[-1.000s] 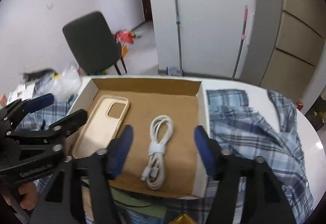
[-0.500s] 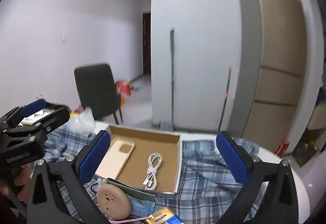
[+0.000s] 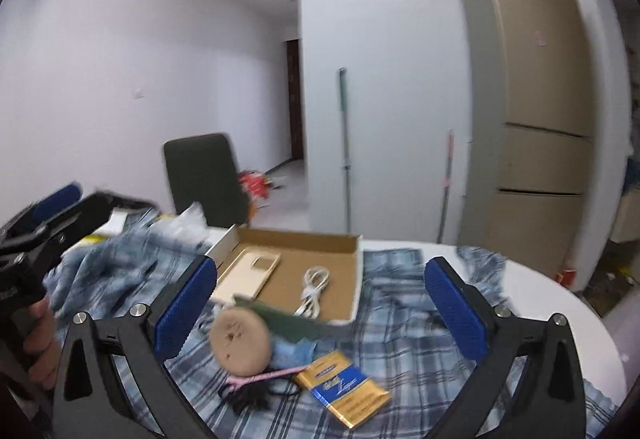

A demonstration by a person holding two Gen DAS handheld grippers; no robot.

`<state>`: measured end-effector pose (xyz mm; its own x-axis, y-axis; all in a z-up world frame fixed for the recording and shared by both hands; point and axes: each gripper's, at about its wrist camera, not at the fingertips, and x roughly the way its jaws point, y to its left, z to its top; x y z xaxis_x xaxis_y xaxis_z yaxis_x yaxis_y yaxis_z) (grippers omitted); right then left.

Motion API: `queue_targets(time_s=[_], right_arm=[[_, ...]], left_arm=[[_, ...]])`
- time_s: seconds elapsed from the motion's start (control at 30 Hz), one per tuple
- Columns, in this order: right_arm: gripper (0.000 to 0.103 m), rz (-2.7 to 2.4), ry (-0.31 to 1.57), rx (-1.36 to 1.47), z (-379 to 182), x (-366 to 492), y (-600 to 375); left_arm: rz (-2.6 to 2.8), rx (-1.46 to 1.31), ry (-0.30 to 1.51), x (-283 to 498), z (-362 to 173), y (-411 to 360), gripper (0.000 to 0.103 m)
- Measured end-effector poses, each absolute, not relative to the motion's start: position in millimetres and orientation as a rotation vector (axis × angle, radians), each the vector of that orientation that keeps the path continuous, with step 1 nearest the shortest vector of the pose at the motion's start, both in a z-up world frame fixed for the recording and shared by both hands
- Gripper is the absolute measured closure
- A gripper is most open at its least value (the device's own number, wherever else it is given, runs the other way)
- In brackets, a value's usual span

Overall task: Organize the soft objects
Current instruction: 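Open both grippers and raise them away from the box, then lower the right gripper onto the yellow Liqun pack and close it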

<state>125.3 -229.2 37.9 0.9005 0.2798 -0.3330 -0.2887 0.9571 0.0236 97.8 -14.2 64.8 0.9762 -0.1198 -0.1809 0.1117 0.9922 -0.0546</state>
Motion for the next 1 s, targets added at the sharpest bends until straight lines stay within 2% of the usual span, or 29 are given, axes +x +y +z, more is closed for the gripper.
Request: queue_targets(time_s=[0.4,0.7,0.93,1.0], right_arm=[[0.0,0.318,0.404,-0.056,0.7,132.9,-226.1],[0.001,0.298,0.439,-0.082,-6.3,137.3,-225.0],[0.025,0.248,0.625,-0.061,-20.9,163.9,-235.9],[0.035,0.233,0.682,-0.039,-25.6,171.8,-242.2]], left_arm=[[-0.155,-0.04,0.189,93.6,33.2,-16.4,0.0],[-0.175,-0.05,0.204,96.8,16.5,-14.7,0.0],[-0.161,-0.046,0.231,102.5,12.8,-15.8,0.0],[-0.159,-0.052,0.244,105.6,11.6,-15.0,0.0]])
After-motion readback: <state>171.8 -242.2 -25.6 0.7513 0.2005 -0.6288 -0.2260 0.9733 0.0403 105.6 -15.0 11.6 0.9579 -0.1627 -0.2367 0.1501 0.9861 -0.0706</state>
